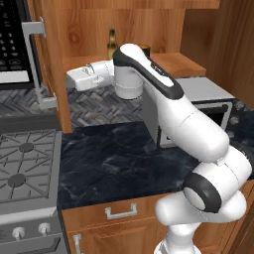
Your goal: Open the cabinet directly in front. Then move the beer and the mug to the dining counter with the jar on it.
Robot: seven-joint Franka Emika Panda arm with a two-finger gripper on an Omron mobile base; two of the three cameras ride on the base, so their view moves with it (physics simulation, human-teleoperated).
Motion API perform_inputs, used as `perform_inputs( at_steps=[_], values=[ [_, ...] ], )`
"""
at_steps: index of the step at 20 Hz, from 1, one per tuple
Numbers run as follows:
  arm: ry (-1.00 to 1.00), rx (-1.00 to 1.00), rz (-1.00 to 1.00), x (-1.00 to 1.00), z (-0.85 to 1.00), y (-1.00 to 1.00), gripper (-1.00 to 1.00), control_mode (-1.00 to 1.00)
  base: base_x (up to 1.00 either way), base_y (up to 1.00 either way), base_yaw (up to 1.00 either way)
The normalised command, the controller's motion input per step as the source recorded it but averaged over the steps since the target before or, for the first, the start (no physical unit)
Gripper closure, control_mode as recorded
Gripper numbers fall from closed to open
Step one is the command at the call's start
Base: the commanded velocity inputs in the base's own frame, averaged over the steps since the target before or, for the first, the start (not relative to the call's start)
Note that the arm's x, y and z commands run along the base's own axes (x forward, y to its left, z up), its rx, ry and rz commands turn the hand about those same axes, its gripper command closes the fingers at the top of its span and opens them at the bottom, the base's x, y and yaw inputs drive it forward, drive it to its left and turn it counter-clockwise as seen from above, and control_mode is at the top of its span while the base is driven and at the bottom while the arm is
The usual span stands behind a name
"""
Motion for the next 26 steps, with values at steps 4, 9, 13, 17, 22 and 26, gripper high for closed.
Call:
perform_inputs(
  at_steps=[4,9,13,17,22,26],
  values=[
    [-0.13,-0.16,0.22,-0.74,-0.06,1.0,-1.0,-1.0,0.0,0.0,0.0],
    [-0.02,-0.01,-0.03,-0.06,-0.01,0.26,-1.0,-1.0,0.0,0.0,0.0],
    [0.04,0.0,-0.17,-0.18,0.0,-0.67,-1.0,-1.0,0.0,0.0,0.0],
    [0.01,0.0,-0.52,-0.29,0.0,-1.0,-1.0,-1.0,0.0,0.0,0.0],
    [0.0,0.0,-0.66,-0.06,0.0,-0.96,-1.0,-1.0,0.0,0.0,0.0],
    [0.0,-0.02,-0.79,0.0,0.02,-0.62,-1.0,-1.0,0.0,0.0,0.0]
  ],
)
